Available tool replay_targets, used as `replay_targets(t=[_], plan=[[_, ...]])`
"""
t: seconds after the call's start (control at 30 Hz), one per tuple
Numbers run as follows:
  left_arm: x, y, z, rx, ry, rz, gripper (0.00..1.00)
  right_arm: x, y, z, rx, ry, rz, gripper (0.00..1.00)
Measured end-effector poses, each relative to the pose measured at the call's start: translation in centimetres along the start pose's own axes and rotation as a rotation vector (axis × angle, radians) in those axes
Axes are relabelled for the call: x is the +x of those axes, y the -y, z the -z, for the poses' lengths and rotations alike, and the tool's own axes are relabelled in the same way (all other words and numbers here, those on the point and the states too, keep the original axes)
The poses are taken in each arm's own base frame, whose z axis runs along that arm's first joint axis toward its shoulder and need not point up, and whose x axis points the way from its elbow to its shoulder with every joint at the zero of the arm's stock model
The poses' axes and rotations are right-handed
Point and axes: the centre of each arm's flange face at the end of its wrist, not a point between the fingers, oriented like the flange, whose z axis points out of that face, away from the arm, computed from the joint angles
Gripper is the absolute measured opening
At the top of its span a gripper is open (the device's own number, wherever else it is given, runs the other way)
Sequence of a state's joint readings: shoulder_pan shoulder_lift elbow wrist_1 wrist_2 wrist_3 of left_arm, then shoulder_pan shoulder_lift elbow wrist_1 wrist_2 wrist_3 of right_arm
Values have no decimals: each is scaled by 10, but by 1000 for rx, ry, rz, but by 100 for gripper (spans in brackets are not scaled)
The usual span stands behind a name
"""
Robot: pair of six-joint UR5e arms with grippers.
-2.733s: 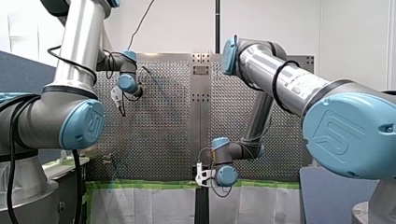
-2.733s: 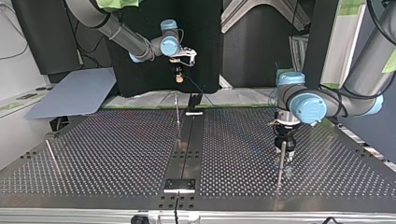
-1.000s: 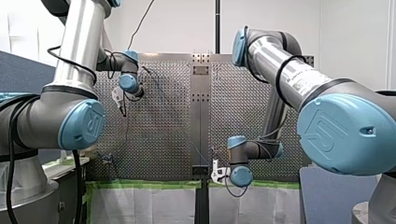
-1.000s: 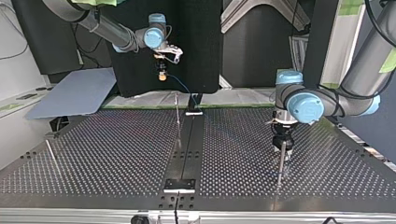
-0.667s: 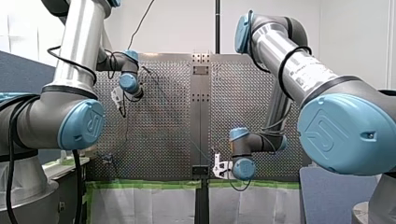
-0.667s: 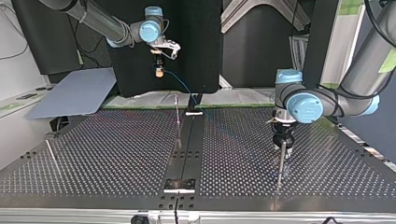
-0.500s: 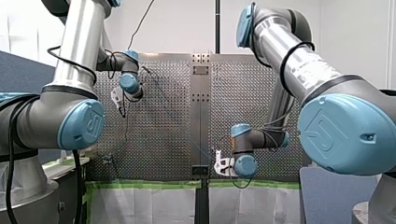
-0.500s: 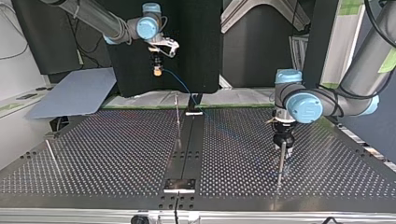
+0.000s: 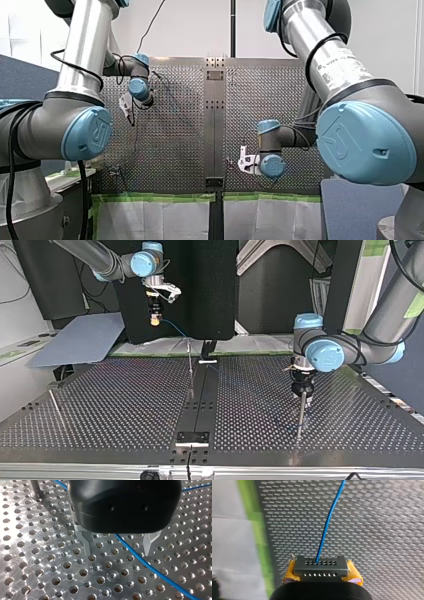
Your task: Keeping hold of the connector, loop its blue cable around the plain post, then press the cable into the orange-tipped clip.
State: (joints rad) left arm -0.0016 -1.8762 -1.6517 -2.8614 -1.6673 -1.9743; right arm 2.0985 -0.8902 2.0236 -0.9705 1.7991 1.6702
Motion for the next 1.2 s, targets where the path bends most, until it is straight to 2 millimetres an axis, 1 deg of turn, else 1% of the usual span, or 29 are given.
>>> replay_targets(t=[0.1,0.17,0.27,0.5,0.73,0.83,1.0,1.2], plan=[[0,0,0,-1,-4,1,100,15,-1,-5,6,-50,-9,0],[1,0,1,-1,-8,4,100,15,-1,-8,13,-64,-6,0],[1,0,2,-3,-15,7,100,6,1,-9,30,-74,10,0],[3,0,3,-5,-27,44,100,-25,6,-10,74,-78,31,0],[0,-5,1,-10,-27,114,100,-51,1,-12,78,-85,29,0],[-2,-9,0,-7,-28,144,100,-56,0,-13,77,-92,29,0],[-4,-17,-2,-10,-31,194,100,-57,0,-13,77,-96,29,0],[1,-32,1,-16,-29,248,100,-58,0,-13,78,-97,30,0]])
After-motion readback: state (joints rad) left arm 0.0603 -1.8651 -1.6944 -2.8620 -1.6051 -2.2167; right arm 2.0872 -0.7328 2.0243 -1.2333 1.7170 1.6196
